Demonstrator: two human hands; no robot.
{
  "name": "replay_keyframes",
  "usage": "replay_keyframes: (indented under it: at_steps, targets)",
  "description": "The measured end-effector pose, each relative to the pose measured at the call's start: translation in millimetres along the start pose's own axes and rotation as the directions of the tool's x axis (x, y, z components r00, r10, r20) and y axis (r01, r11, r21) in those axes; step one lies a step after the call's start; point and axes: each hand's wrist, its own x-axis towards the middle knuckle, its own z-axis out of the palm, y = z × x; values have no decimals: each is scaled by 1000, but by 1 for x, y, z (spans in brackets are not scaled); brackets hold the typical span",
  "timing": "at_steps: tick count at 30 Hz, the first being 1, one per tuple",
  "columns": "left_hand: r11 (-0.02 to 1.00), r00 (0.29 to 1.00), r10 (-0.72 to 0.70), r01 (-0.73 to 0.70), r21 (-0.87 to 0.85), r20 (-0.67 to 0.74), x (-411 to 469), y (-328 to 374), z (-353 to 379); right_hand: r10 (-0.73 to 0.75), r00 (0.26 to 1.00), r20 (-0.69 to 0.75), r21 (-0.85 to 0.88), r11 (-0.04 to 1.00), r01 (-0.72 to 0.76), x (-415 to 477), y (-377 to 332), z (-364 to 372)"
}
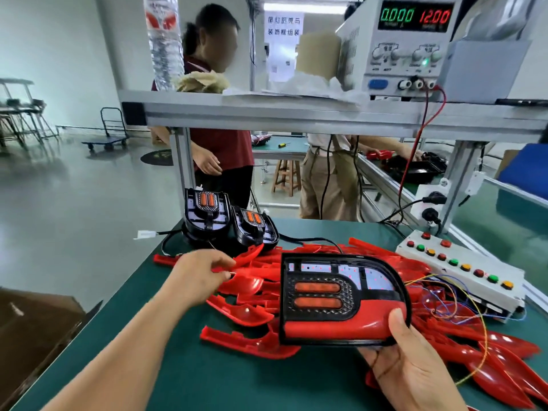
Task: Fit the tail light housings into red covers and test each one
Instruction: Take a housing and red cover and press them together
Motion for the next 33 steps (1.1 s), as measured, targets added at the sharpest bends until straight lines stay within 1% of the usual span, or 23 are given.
replay_keyframes:
  at_steps: [2, 3, 6, 7, 8, 11, 13, 14, 17, 18, 19, 20, 21, 22, 24, 26, 28, 30, 33]
  targets:
    - [989, 988, -7, -16, 150, 156, 10, -3, 15, -8, 1000, -3, 8, 1000, 8, 0, 0, 1]
    - [978, 979, -27, -16, 209, 204, 13, -5, 21, -7, 1000, -5, 8, 1000, 7, 0, 0, 1]
    - [917, 964, -87, -21, 398, 251, 21, -10, 31, -10, 1000, -1, 8, 1000, 10, 1, 2, 1]
    - [903, 963, -92, -27, 428, 255, 23, -11, 33, -10, 1000, 1, 7, 1000, 10, 1, 2, 0]
    - [906, 964, -85, -32, 423, 254, 25, -12, 35, -11, 1000, 7, 3, 1000, 11, 1, 3, 0]
    - [930, 974, 18, -100, 354, 225, 28, -14, 35, -15, 1000, 28, -7, 1000, 15, 1, 3, -3]
    - [952, 984, 95, -135, 275, 153, 29, -14, 30, -7, 999, 47, -7, 1000, 8, 2, 4, -3]
    - [969, 987, 126, -145, 203, 104, 28, -14, 25, -2, 998, 55, -5, 1000, 2, 2, 4, -3]
    - [975, 971, 213, -218, -39, -107, 26, -11, 9, 4, 998, 67, -2, 1000, -4, 3, 4, -4]
    - [955, 958, 231, -256, -147, -169, 24, -7, 4, 3, 997, 71, -8, 1000, -2, 3, 4, -4]
    - [918, 953, 230, -280, -283, -197, 22, 1, -1, 2, 997, 78, -14, 1000, -1, 3, 4, -4]
    - [868, 959, 218, -274, -413, -179, 19, 12, -5, 5, 996, 85, -19, 1000, -3, 4, 5, -5]
    - [830, 963, 231, -269, -489, -137, 15, 24, -8, 10, 996, 88, -20, 1000, -8, 4, 5, -5]
    - [821, 952, 291, -300, -485, -96, 12, 36, -10, 15, 996, 90, -21, 1000, -14, 4, 6, -6]
    - [835, 890, 456, -430, -344, -6, 7, 57, -11, 23, 995, 99, -21, 1000, -21, 3, 6, -7]
    - [818, 827, 557, -531, -220, 74, 4, 79, -10, 25, 992, 121, -18, 1000, -23, 2, 6, -7]
    - [784, 770, 621, -606, -133, 146, 4, 99, -7, 24, 990, 138, -8, 1000, -23, 0, 5, -6]
    - [749, 724, 654, -661, -48, 220, 5, 115, -4, 26, 989, 146, 7, 1000, -27, 0, 5, -5]
    - [708, 692, 671, -704, 45, 267, 9, 130, 3, 32, 987, 156, 13, 999, -35, 0, 4, -6]
